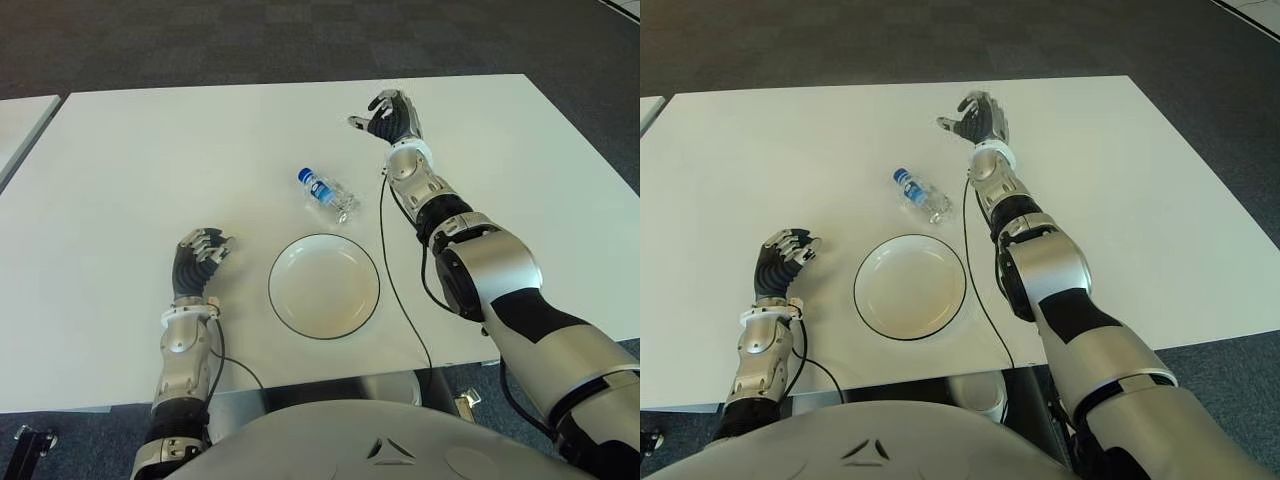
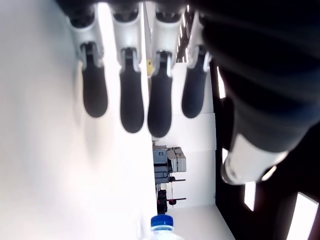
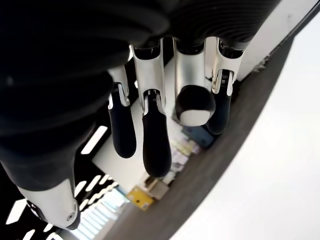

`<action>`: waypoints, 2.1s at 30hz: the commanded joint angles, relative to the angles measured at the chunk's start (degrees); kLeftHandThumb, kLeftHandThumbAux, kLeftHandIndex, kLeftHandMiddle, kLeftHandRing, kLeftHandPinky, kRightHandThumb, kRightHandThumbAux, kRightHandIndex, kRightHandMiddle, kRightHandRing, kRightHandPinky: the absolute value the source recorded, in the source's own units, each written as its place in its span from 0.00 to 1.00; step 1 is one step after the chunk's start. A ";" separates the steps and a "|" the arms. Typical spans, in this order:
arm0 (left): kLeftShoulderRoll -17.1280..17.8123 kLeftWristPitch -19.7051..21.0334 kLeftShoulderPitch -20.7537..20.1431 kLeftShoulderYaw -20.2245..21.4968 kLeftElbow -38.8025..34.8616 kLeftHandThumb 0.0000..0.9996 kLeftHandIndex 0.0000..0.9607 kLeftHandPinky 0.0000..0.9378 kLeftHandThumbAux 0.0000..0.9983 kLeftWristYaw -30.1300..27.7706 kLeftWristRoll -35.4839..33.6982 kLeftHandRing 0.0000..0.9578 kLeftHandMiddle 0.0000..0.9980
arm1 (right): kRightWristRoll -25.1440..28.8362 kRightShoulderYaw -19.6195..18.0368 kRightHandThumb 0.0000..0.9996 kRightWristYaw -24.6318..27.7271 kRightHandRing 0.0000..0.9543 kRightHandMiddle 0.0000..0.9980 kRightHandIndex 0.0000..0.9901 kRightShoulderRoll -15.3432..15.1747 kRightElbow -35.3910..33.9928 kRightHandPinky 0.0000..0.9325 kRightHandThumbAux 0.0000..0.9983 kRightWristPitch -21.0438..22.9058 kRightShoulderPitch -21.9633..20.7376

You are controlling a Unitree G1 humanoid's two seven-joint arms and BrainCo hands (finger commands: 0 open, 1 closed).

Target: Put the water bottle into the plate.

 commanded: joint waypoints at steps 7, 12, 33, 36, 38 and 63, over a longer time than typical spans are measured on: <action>0.34 0.65 -0.77 0.29 1.01 0.70 0.45 0.51 0.72 -0.49 -0.70 0.51 0.51 | 0.23 0.78 0.70 1.90 0.92 0.89 0.44 -0.53 -0.18 0.93 0.73 -3.92 0.30; 0.45 0.45 -0.73 0.24 1.01 0.71 0.45 0.50 0.72 -0.74 -0.94 0.50 0.50 | -0.53 1.78 0.70 3.79 0.91 0.88 0.44 -0.24 0.26 0.91 0.73 -3.36 -0.57; 0.89 -0.56 -0.56 0.01 1.55 0.71 0.45 0.52 0.72 0.11 0.46 0.53 0.53 | -11.02 14.30 0.18 15.10 0.02 0.02 0.01 5.04 2.99 0.03 0.48 13.10 -5.03; 0.76 -0.54 -0.52 0.10 1.33 0.71 0.45 0.53 0.72 0.01 0.13 0.53 0.53 | -12.79 16.38 0.20 16.99 0.01 0.01 0.00 6.07 3.32 0.01 0.44 15.28 -5.48; 0.75 -0.59 -0.57 0.15 1.37 0.71 0.45 0.52 0.72 0.02 0.06 0.53 0.53 | -13.90 17.61 0.23 18.20 0.00 0.00 0.00 6.52 3.48 0.00 0.40 16.42 -5.70; 0.93 -0.80 -1.26 0.55 2.27 0.71 0.45 0.51 0.72 -0.15 -0.74 0.51 0.51 | -22.86 28.00 0.40 25.13 0.00 0.00 0.00 6.82 4.52 0.00 0.18 23.16 -5.86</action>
